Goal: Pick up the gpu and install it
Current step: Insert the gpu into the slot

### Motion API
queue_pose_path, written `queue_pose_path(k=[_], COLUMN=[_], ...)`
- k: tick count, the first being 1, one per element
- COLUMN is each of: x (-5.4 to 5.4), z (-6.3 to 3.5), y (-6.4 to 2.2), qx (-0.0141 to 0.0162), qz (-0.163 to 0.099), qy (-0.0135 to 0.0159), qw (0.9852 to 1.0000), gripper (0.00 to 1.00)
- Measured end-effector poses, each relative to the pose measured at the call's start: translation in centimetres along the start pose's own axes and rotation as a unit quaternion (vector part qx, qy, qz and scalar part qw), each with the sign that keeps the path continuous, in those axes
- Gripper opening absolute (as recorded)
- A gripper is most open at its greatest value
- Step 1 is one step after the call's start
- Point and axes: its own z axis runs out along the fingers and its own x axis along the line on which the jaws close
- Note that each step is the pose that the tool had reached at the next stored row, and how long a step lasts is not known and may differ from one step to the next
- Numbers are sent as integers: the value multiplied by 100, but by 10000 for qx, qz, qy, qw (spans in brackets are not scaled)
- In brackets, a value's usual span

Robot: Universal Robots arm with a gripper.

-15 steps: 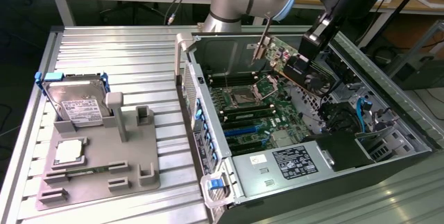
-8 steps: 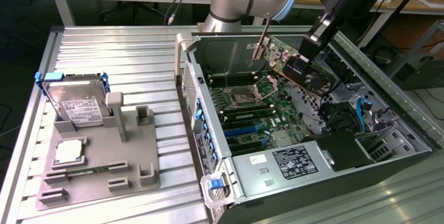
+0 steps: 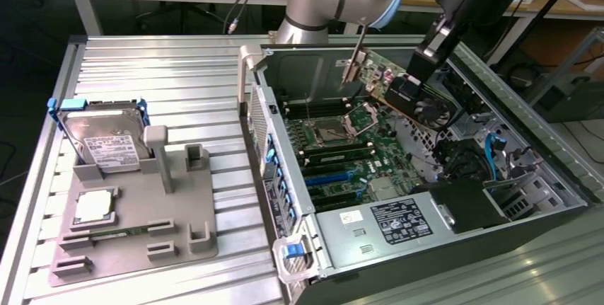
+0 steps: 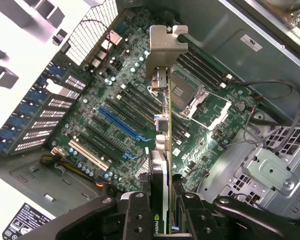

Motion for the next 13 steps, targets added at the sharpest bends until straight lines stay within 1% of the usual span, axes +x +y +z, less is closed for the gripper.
queue_pose_path(k=[13], x=[2], z=[0], y=[1], qx=[-9], qz=[-213], qy=[10], qw=[9998], gripper=[27])
